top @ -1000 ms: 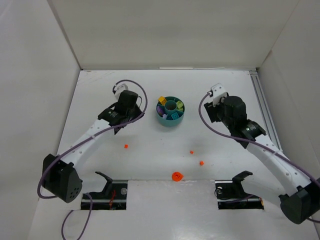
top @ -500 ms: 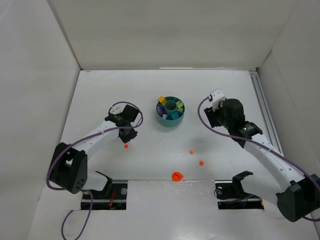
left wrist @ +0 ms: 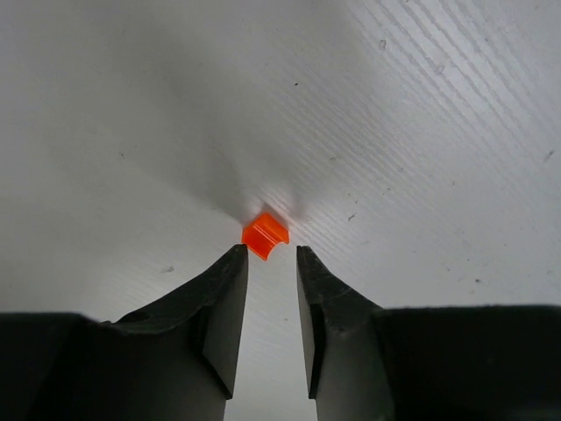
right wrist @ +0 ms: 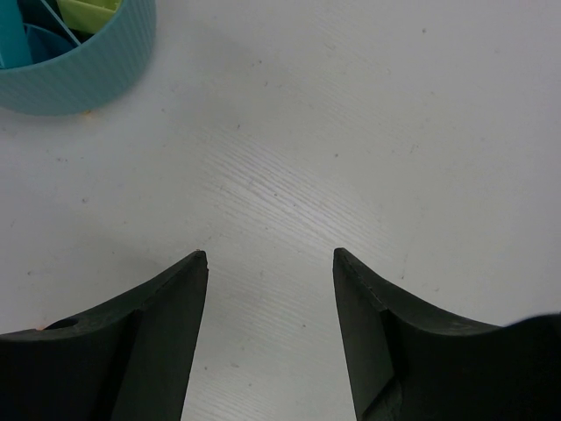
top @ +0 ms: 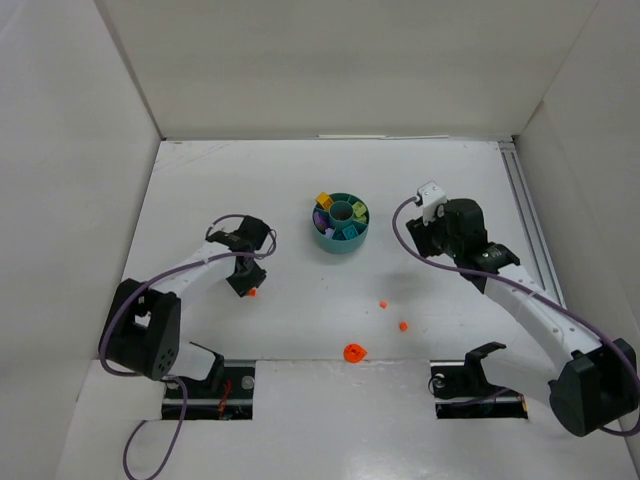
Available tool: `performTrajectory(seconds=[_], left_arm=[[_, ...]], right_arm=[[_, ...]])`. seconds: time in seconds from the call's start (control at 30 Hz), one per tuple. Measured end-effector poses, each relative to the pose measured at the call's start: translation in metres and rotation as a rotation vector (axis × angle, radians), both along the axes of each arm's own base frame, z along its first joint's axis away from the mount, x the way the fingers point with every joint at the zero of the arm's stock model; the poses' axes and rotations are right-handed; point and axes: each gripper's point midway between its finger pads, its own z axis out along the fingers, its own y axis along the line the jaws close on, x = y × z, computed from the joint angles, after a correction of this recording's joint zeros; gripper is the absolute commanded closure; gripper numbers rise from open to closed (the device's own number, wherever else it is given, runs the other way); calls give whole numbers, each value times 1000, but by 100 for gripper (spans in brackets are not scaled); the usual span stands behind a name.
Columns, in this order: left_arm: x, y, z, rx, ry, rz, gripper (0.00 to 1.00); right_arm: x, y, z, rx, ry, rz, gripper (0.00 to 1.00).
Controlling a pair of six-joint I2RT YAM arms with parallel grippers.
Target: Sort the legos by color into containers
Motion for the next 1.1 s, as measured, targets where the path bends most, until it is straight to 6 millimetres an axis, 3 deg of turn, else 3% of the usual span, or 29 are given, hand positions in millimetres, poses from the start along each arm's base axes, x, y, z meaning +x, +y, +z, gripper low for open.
performTrajectory(seconds=[0.07, 0.5, 0.9, 1.1], left_arm=[[0, 1, -4, 4, 11, 4, 69], [5, 9, -18, 10, 30, 16, 70], [5, 8, -19, 5, 32, -17, 94], [6, 0, -17, -28, 31, -54, 98]], right_arm=[[0, 0, 0, 4, 1, 1, 35], [1, 2, 1, 13, -3, 14, 35], [1, 4, 0, 13, -1, 25, 35], [1, 3, 0, 13, -2, 23, 35]])
